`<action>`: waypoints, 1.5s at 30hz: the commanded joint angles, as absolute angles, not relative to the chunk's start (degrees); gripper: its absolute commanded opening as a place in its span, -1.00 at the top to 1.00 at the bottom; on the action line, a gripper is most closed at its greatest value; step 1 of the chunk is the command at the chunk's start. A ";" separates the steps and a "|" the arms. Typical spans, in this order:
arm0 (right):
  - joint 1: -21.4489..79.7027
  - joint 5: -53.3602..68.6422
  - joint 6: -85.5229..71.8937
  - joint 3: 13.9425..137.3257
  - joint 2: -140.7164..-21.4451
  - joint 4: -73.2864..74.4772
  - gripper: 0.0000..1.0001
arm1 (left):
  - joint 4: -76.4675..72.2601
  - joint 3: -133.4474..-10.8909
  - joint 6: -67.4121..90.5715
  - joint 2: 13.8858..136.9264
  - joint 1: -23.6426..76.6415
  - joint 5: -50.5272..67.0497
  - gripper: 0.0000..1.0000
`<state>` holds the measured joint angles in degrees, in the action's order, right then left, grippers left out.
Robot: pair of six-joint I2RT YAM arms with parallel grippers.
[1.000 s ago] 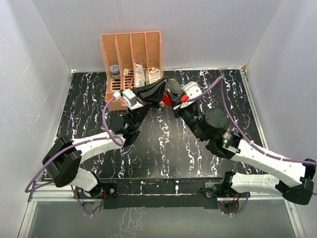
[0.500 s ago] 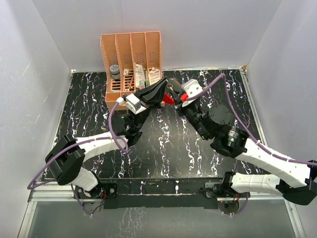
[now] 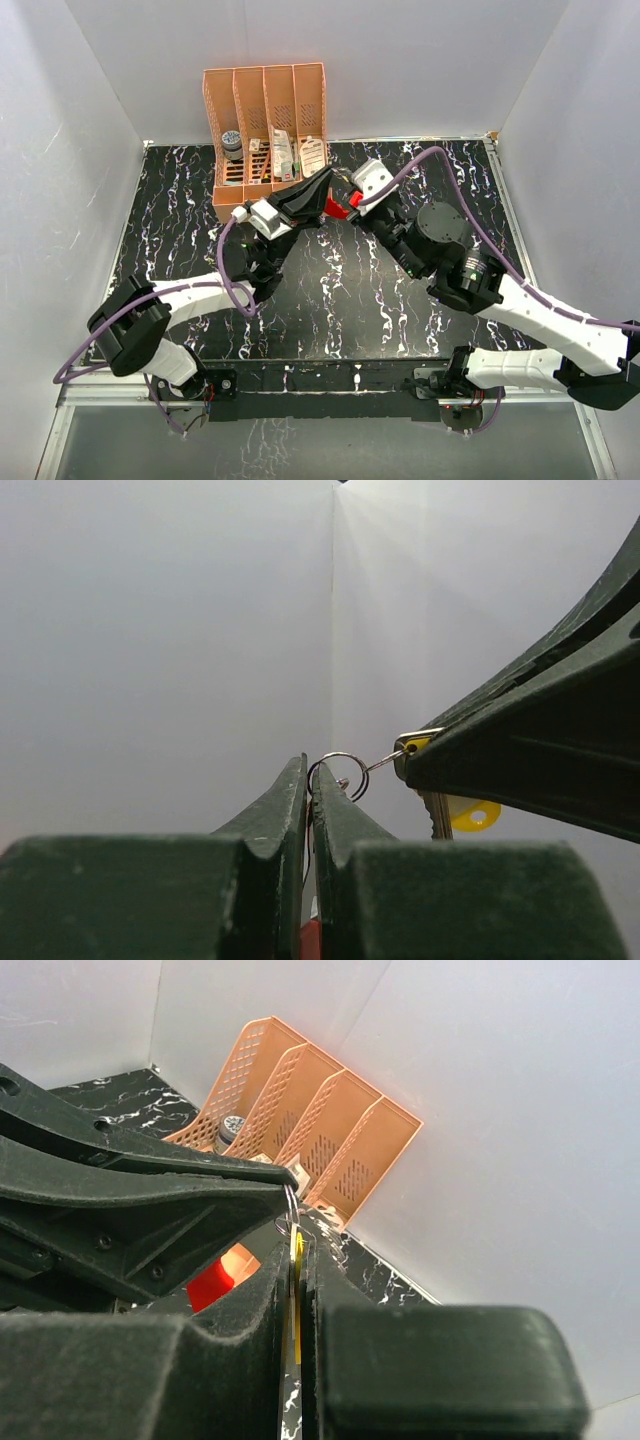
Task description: Remove the keys from the keyring
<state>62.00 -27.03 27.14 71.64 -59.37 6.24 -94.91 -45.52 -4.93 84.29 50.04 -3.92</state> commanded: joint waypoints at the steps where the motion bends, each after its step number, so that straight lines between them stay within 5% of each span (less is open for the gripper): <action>1: 63.54 -27.48 32.91 80.29 -57.03 -3.71 1.00 | -99.17 -42.62 -6.85 82.80 45.09 -19.54 1.00; 45: 63.54 -26.28 42.71 90.81 -66.01 -1.57 1.00 | -82.30 -50.46 18.19 83.88 45.26 22.19 1.00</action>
